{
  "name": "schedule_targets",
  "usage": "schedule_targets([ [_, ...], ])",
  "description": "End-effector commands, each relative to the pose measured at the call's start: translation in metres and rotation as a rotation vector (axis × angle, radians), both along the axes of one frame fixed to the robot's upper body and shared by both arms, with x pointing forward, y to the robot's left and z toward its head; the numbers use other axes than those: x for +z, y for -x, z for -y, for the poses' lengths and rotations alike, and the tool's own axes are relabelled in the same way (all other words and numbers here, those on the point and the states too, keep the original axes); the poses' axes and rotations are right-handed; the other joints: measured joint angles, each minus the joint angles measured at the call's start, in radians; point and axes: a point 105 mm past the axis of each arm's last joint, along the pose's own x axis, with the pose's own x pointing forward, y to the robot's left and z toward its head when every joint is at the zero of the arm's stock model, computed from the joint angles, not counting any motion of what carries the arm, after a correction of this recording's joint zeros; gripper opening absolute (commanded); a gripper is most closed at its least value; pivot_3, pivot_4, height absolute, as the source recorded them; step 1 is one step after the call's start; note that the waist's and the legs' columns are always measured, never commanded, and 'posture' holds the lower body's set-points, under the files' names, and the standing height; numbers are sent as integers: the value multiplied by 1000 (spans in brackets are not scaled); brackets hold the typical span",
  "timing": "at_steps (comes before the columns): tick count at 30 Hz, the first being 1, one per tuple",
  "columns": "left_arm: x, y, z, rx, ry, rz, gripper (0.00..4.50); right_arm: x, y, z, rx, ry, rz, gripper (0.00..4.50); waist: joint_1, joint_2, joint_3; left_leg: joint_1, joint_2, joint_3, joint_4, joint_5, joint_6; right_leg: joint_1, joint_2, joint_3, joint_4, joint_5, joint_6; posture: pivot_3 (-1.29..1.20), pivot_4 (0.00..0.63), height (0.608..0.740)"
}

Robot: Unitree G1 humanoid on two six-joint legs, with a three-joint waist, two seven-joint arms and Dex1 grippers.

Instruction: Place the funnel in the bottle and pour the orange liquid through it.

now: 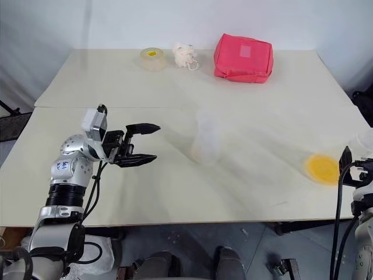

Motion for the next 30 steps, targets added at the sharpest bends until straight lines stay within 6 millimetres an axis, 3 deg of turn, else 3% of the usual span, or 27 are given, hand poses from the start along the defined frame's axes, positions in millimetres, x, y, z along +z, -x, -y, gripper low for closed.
schedule_targets([
  [1, 8, 5, 4, -20, 25, 33, 4478, 9, 3, 6, -29, 23, 22, 4500, 0, 0, 0, 0, 0, 0, 0, 0, 0, 0, 0, 0, 0, 0, 0, 0, 150, 740],
  [29, 9, 13, 3, 22, 44, 21, 4478, 8, -42, 23, -52, -31, 85, 4500, -2, 1, 0, 0, 1, 0, -1, 0, 0, 0, 0, 0, -1, 0, 0, 0, 150, 740],
  [30, 9, 13, 3, 23, 44, 21, 4494, 8, -42, 23, -51, -35, 90, 4310, -3, 1, 0, 0, 1, 0, -1, 0, 0, 0, 0, 0, -1, 0, 0, 0, 150, 740],
])
